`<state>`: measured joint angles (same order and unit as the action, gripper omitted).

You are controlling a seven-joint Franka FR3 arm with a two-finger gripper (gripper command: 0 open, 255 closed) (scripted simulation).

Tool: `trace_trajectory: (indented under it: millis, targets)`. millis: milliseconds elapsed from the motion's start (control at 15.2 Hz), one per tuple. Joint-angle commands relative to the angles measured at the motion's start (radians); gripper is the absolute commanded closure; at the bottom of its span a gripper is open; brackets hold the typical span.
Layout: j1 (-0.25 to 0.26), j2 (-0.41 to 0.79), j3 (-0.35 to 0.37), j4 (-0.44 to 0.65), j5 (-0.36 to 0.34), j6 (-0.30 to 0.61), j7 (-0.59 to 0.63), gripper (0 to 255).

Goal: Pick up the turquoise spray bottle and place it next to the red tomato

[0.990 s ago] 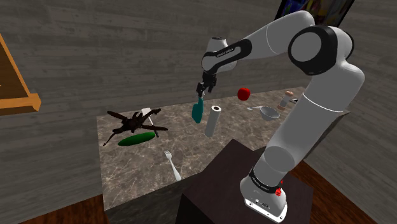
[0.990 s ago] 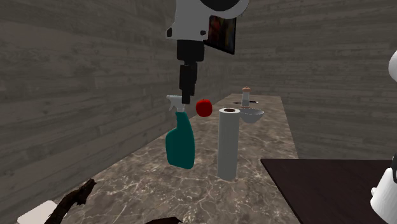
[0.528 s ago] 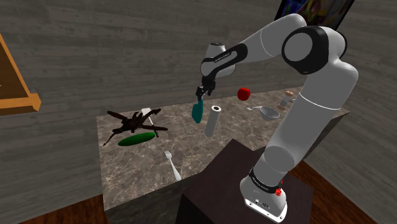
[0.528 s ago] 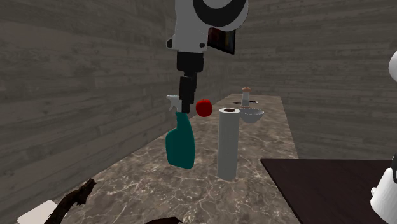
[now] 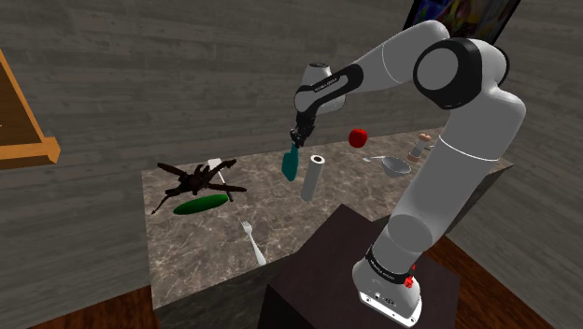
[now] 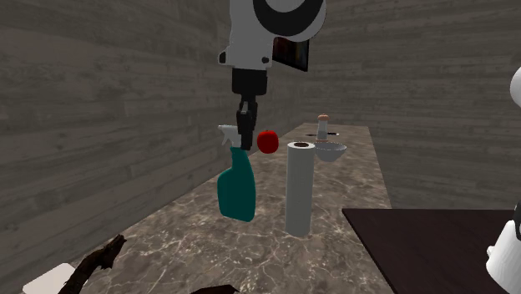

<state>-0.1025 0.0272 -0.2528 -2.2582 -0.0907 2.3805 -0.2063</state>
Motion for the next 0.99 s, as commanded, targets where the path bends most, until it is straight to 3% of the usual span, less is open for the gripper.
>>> trace_trajectory:
  millis: [0,396,924]
  targets:
    - [0.0,0.0,0.0,0.0,0.0,0.0,0.0,255]
    - [0.0,0.0,0.0,0.0,0.0,0.0,0.0,255]
    - [0.002,-0.059,0.002,0.049,-0.011,-0.107,0.003,255]
